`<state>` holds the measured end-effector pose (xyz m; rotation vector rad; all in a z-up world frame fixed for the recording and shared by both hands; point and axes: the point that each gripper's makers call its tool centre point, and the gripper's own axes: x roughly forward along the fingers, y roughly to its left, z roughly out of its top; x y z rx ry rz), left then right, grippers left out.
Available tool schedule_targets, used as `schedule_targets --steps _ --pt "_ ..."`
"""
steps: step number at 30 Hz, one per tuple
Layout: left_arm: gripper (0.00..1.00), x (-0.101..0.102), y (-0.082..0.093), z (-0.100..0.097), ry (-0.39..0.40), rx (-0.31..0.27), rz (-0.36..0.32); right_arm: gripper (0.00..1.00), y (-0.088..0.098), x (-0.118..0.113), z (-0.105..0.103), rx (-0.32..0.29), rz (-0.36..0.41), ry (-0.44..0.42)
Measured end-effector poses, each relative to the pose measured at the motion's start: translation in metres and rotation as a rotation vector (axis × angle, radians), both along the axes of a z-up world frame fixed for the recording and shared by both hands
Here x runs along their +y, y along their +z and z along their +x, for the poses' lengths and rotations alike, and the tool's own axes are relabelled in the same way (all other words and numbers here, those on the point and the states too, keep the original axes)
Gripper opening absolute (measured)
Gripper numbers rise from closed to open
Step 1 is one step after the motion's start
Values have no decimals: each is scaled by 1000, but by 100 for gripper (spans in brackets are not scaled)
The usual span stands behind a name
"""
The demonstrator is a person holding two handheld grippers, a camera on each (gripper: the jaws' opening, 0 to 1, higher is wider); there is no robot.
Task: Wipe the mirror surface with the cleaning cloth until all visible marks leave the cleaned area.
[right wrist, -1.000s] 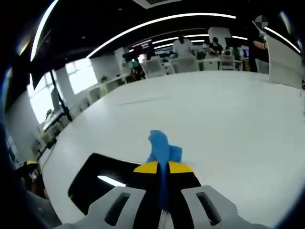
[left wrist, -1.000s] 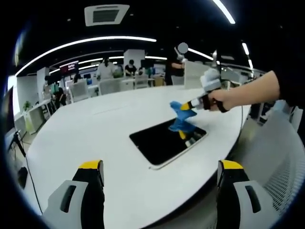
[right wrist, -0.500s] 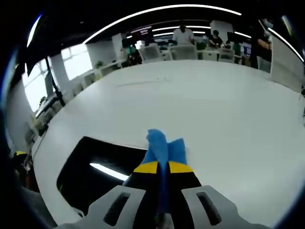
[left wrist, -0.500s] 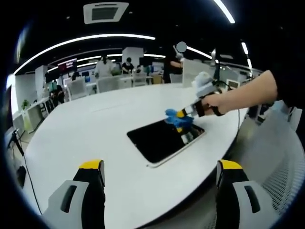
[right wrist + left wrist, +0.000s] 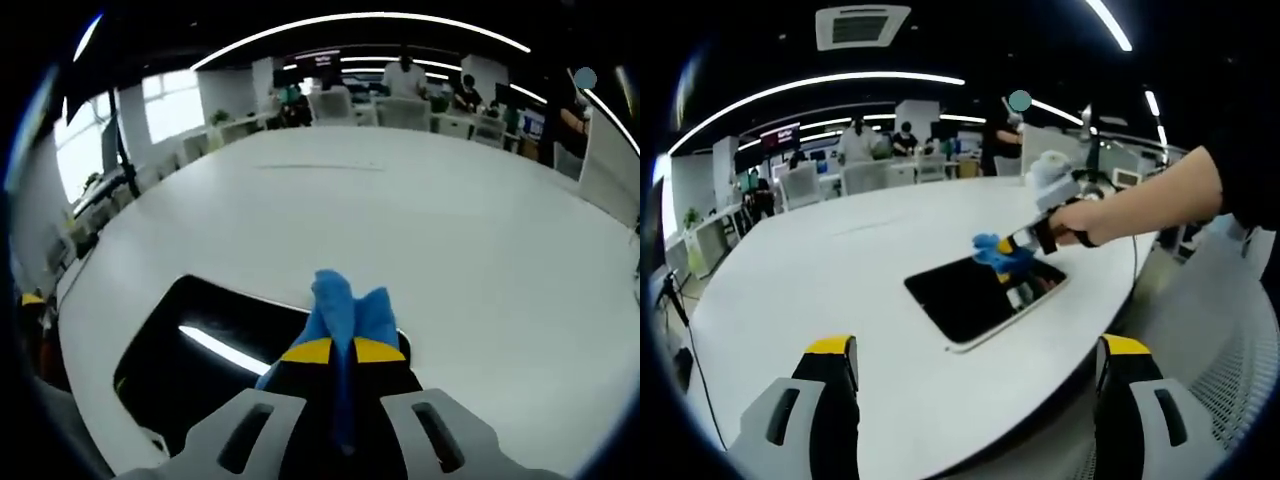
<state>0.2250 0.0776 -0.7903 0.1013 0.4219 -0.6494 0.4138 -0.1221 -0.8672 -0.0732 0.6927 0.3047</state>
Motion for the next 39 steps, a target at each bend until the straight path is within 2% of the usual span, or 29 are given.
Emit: schedule_targets --steps 6,14,30,36,39 --pt "99 -2 0 -1 -11 -1 -4 0 -2 16 7 1 21 15" --pt "99 -2 0 -1 -6 3 -15 0 -1 42 3 16 44 57" --pt "97 -1 -1 -2 -6 10 -10 0 0 87 1 22 46 124" --pt "97 -1 -2 -2 -9 17 -6 0 -3 102 7 28 55 146" --pt "97 -1 -2 -2 -8 16 -7 0 -3 110 7 22 27 176"
